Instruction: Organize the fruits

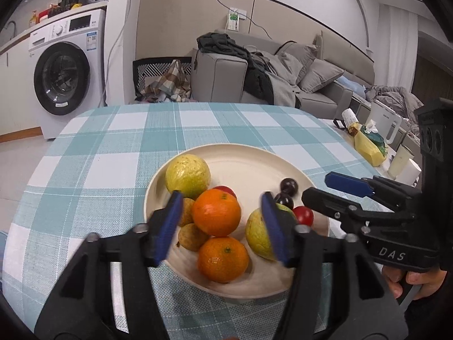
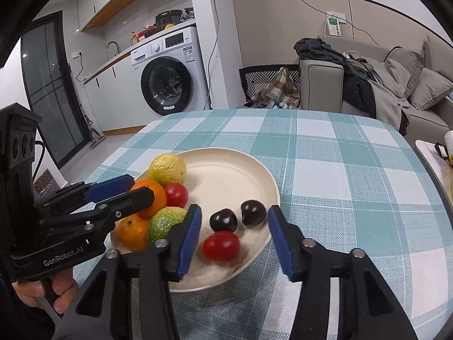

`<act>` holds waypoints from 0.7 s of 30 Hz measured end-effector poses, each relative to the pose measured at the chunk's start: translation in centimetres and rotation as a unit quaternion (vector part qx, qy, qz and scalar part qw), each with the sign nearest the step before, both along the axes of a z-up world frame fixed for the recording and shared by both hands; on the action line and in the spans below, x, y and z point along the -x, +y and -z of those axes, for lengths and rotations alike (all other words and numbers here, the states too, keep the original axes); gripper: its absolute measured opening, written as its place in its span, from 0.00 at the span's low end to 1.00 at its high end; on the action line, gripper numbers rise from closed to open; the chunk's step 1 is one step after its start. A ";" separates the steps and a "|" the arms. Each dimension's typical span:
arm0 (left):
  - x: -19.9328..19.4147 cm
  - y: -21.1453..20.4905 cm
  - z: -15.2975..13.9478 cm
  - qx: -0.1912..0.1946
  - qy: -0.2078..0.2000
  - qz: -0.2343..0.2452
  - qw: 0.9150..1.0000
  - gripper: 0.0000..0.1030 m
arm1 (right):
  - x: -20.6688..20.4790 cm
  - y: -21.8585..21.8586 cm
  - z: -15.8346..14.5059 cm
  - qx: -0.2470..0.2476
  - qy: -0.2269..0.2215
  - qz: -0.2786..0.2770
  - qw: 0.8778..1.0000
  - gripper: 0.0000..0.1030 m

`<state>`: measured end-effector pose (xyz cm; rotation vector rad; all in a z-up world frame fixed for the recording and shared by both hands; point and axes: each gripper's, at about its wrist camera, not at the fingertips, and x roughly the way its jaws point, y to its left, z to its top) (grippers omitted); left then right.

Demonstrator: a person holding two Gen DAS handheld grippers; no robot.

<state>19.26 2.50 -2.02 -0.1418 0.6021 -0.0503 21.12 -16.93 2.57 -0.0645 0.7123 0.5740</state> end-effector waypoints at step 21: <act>7.6 1.8 -2.0 -0.008 -0.030 -0.043 0.999 1.00 | 5.2 -3.3 -2.2 -0.015 -0.058 -0.008 0.998 1.00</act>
